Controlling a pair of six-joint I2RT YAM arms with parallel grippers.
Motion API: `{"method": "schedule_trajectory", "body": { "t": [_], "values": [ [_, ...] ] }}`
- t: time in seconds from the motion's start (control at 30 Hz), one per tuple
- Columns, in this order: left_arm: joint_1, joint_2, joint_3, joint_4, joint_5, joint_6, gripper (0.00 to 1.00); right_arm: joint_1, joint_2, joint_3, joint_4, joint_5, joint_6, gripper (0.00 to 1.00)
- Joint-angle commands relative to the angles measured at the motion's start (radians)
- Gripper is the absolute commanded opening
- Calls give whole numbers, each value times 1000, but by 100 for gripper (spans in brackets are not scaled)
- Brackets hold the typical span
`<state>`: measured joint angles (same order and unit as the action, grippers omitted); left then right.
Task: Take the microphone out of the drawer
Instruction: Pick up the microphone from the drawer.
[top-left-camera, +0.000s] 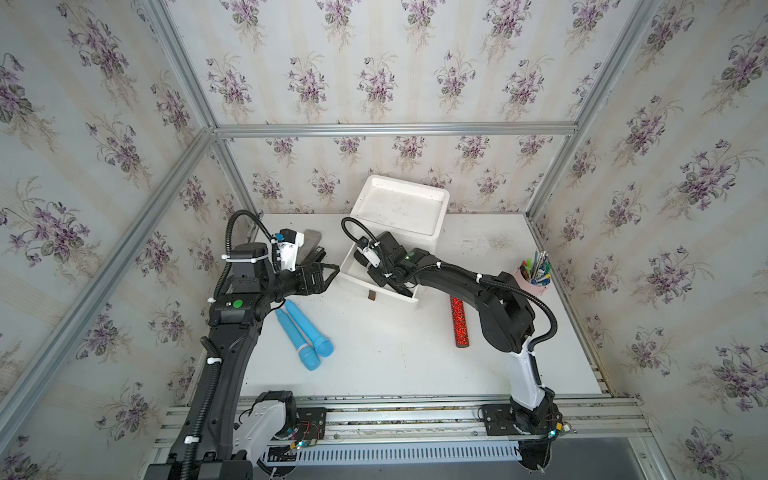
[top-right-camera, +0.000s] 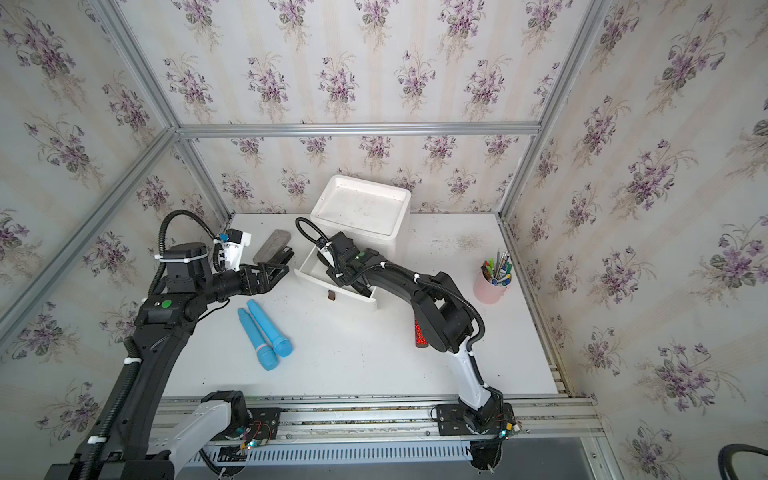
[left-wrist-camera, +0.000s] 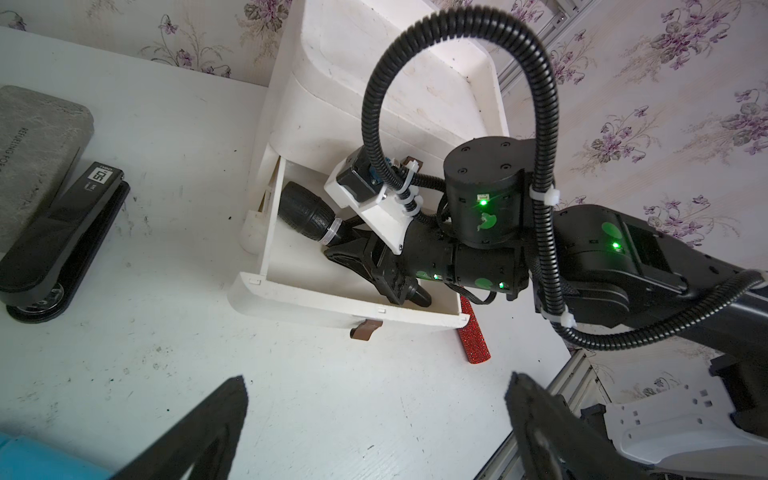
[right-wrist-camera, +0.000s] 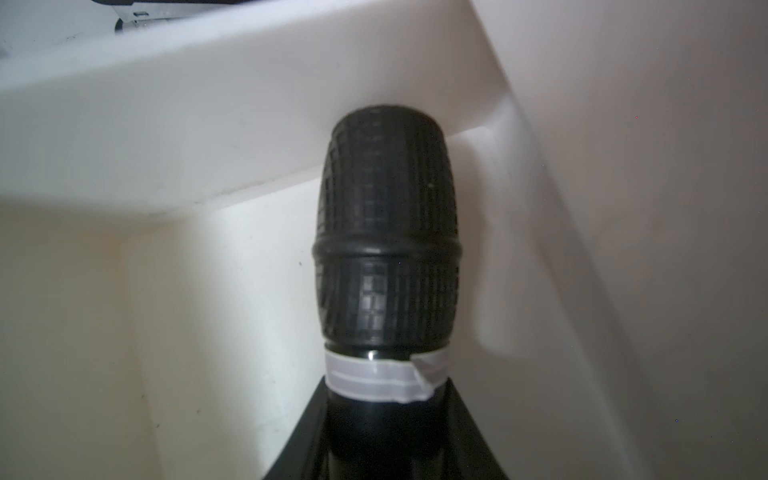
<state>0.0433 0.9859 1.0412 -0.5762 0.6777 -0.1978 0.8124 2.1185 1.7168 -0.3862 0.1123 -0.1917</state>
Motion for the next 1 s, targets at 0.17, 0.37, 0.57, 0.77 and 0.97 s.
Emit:
{"method": "schedule_trajectory", "body": {
  "t": [0.17, 0.37, 0.57, 0.77, 0.97],
  "values": [
    [-1, 1, 9, 15, 4, 5, 99, -1, -54, -10, -2, -20, -89, 3],
    [0, 3, 9, 15, 5, 3, 99, 0, -87, -46, 23, -33, -119, 0],
    [-1, 4, 11, 15, 6, 4, 99, 0, -132, -98, 84, -49, -132, 0],
    [0, 2, 10, 15, 5, 3, 99, -1, -160, -116, 113, -48, -127, 0],
    [-1, 2, 9, 15, 5, 4, 99, -1, -197, -143, 157, -49, -123, 0]
  ]
}}
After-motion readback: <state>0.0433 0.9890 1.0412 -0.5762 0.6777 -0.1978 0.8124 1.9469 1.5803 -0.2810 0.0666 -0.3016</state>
